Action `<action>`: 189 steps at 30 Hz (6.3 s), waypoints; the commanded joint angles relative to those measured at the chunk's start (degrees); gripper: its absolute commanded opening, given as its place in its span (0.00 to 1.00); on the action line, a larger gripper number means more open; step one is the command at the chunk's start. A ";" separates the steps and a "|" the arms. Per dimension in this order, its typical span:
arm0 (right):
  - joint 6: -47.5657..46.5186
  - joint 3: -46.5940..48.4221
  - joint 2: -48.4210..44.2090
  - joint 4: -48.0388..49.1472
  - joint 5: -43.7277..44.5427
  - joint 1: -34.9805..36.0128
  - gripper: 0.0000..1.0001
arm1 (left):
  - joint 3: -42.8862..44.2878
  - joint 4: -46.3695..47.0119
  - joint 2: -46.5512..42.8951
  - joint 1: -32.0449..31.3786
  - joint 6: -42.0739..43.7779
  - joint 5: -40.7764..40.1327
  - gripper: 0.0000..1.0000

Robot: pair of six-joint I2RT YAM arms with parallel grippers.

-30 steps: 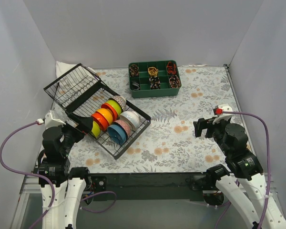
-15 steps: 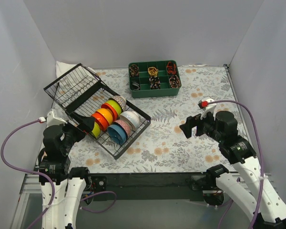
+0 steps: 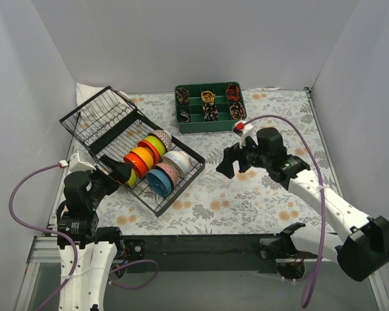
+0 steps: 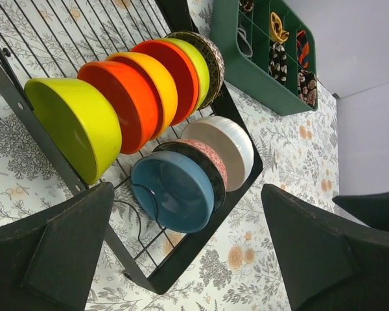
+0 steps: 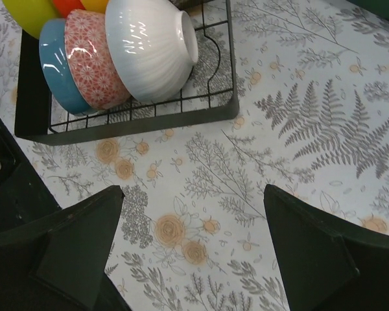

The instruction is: Unload the bowls from the dish rack

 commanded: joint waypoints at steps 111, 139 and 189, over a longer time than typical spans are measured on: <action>-3.67 35.35 39.62 4.42 9.39 20.25 0.01 | -5.70 0.17 -7.89 -5.13 -1.30 1.17 0.98; 16.96 32.37 21.97 7.83 16.70 16.83 0.01 | -4.38 25.82 12.66 -7.14 1.17 14.09 0.98; 27.37 5.01 -4.06 7.95 11.76 8.47 0.86 | 11.42 28.32 44.13 -30.00 4.68 -2.68 0.00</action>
